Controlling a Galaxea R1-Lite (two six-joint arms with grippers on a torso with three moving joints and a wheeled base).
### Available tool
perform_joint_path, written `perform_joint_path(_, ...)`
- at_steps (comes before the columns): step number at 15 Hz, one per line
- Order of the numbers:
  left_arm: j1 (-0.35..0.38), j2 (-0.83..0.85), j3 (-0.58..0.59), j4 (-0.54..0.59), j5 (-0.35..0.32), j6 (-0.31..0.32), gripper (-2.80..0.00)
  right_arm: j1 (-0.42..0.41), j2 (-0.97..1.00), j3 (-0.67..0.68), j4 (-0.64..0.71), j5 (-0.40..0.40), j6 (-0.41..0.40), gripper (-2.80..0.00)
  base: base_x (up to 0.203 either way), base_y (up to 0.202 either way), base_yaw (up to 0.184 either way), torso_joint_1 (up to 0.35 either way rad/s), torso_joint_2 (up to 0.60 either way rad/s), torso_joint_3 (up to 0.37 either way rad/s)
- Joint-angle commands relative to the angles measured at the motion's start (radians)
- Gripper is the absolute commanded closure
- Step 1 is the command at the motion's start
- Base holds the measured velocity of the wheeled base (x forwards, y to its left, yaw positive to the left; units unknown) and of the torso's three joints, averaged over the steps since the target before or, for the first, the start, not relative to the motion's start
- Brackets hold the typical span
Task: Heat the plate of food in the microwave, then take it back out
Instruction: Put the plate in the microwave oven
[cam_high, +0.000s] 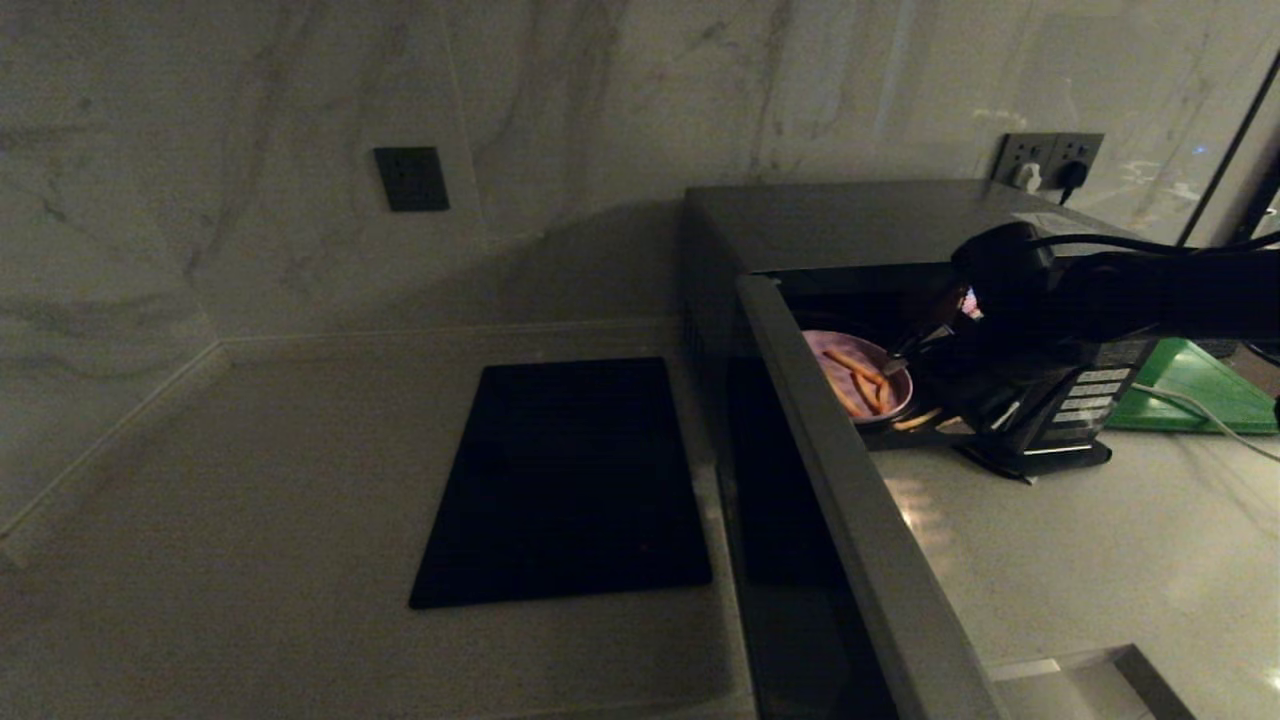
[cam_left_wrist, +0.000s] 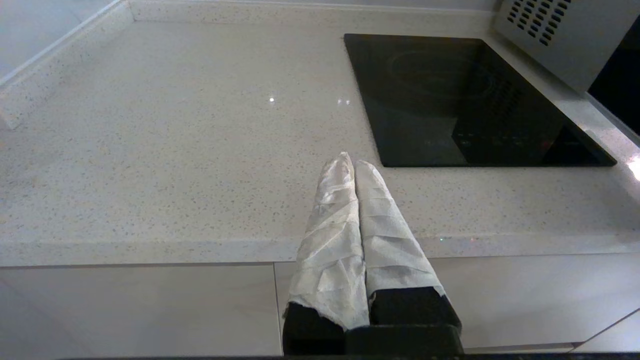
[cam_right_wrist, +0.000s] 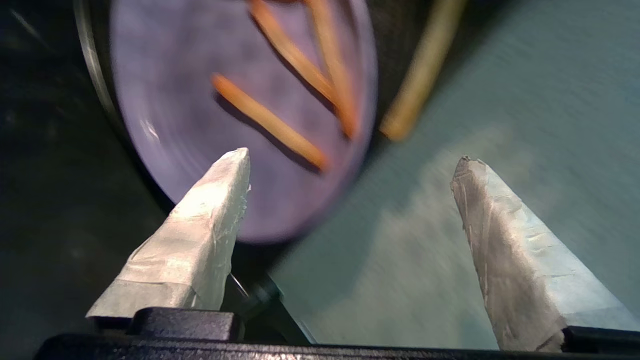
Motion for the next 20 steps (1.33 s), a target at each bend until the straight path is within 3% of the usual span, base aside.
perform_joint_path(1,0.0,0.002,0.0,0.0,0.001,0.0,0.0,-0.012,-0.099,0.067,0.017,0.0,-0.006,-2.8,0.0,0.0,0.0,0.0,0.0,0.0)
perform_joint_path(3,0.0,0.001,0.0,0.0,0.001,0.0,0.0,-0.028,-0.174,0.112,0.045,-0.004,-0.033,-2.8,0.0,0.0,0.0,0.0,0.0,0.0)
perform_joint_path(6,0.0,0.002,0.0,0.0,0.001,0.0,0.0,-0.043,-0.246,0.187,0.098,-0.078,-0.062,-2.8,0.0,0.0,0.0,0.0,0.0,0.0)
perform_joint_path(10,0.0,0.002,0.0,0.0,0.001,0.0,0.0,-0.057,-0.217,0.225,0.102,-0.116,-0.072,-2.8,0.0,0.0,0.0,0.0,0.0,0.0)
perform_joint_path(15,0.0,0.002,0.0,0.0,0.001,0.0,0.0,-0.062,-0.075,0.134,0.091,-0.123,-0.059,-2.8,0.0,0.0,0.0,0.0,0.0,0.0)
perform_joint_path(20,0.0,0.002,0.0,0.0,0.001,0.0,0.0,-0.062,0.026,0.056,0.026,-0.119,0.006,-2.8,0.0,0.0,0.0,0.0,0.0,0.0)
